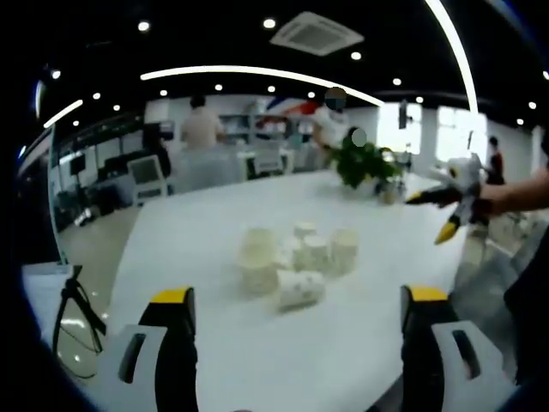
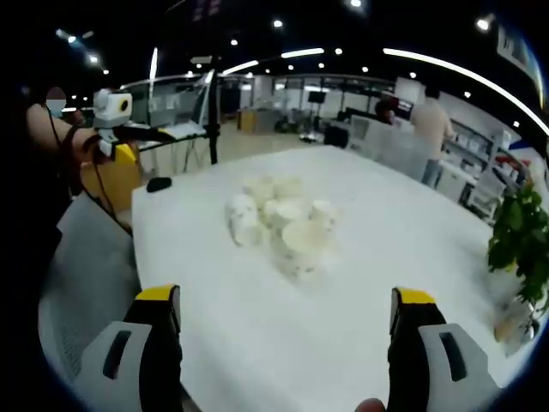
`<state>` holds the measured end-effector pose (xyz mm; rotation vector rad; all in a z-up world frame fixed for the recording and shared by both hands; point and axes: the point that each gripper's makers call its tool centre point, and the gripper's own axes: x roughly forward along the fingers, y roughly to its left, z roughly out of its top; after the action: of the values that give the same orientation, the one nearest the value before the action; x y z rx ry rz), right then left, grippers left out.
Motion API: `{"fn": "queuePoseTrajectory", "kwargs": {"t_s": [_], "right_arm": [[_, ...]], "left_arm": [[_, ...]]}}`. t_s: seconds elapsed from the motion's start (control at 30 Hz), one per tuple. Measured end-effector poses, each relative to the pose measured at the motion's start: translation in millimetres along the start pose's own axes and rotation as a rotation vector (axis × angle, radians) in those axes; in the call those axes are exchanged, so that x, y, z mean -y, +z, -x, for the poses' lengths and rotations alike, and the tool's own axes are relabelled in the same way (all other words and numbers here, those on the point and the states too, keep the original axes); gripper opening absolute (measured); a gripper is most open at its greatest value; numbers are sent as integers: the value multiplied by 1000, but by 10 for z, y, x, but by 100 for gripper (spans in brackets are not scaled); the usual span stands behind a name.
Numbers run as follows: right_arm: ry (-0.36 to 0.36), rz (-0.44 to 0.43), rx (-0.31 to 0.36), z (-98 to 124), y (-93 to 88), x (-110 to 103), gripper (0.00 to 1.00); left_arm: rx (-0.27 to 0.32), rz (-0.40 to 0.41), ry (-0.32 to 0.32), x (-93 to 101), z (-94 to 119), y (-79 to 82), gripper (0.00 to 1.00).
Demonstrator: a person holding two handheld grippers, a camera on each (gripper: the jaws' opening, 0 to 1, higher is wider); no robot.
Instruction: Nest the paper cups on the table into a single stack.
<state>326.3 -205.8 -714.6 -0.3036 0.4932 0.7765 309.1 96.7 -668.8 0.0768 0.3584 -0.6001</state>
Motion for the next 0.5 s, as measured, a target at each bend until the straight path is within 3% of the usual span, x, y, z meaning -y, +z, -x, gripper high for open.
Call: {"fn": "queuePoseTrajectory", "kwargs": {"t_s": [0.5], "right_arm": [[2,-1,0,12,-2,-10,100]], "left_arm": [[-5,-3,0,7,-4,-4,98]]}}
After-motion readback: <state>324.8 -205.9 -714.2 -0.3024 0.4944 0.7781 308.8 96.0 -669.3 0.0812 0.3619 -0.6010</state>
